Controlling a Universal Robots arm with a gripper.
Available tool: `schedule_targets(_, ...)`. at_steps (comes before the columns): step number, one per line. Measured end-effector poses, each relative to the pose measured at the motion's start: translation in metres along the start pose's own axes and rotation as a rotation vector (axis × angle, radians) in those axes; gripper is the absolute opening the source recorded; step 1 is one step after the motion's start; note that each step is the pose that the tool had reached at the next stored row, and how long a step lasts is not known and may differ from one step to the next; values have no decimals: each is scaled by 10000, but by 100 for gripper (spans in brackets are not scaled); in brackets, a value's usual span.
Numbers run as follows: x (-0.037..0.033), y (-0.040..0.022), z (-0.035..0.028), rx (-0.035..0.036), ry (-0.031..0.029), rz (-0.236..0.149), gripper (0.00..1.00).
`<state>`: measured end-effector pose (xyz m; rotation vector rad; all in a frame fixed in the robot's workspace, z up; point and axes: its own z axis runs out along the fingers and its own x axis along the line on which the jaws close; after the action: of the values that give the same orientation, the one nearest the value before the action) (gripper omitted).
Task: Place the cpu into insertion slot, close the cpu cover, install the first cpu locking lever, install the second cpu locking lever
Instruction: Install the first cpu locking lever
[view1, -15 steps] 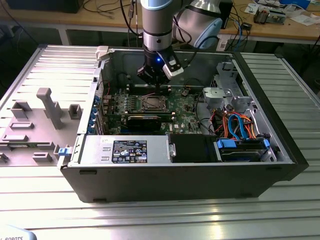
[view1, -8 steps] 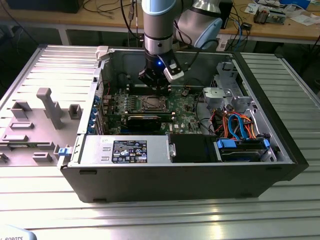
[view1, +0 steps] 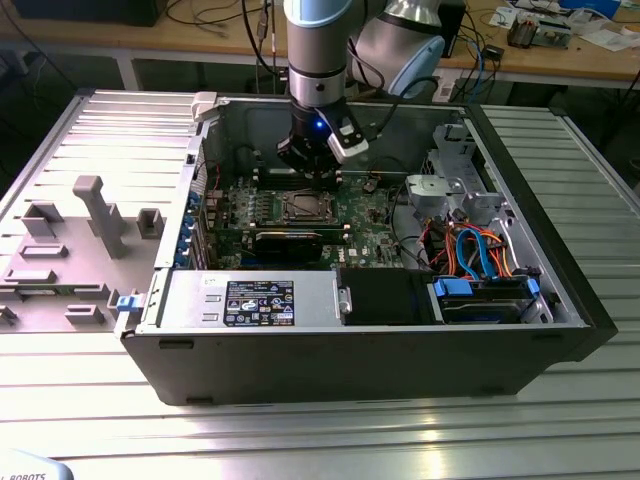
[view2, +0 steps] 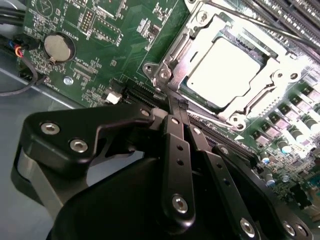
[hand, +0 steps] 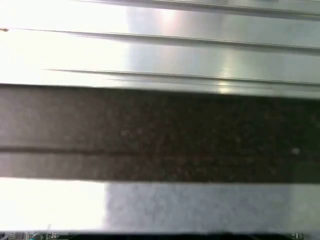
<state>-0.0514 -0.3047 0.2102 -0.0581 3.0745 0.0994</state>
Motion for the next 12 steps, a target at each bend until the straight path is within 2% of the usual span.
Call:
schedule_targets(2, -1, 0, -1, 5, 2, -1, 11)
schedule_targets(3, -8, -1, 4, 36, 4, -6, 11)
schedule_targets(4, -20, -1, 11, 153, 19, -11, 11)
schedule_targets(5, -23, -1, 19, 228, 29, -13, 11)
schedule_targets(6, -22, -2, 25, 271, 34, -16, 11)
schedule_targets(8, -23, -2, 37, 302, 35, -22, 11)
schedule_targets(12, -21, -3, 49, 315, 36, -21, 11)
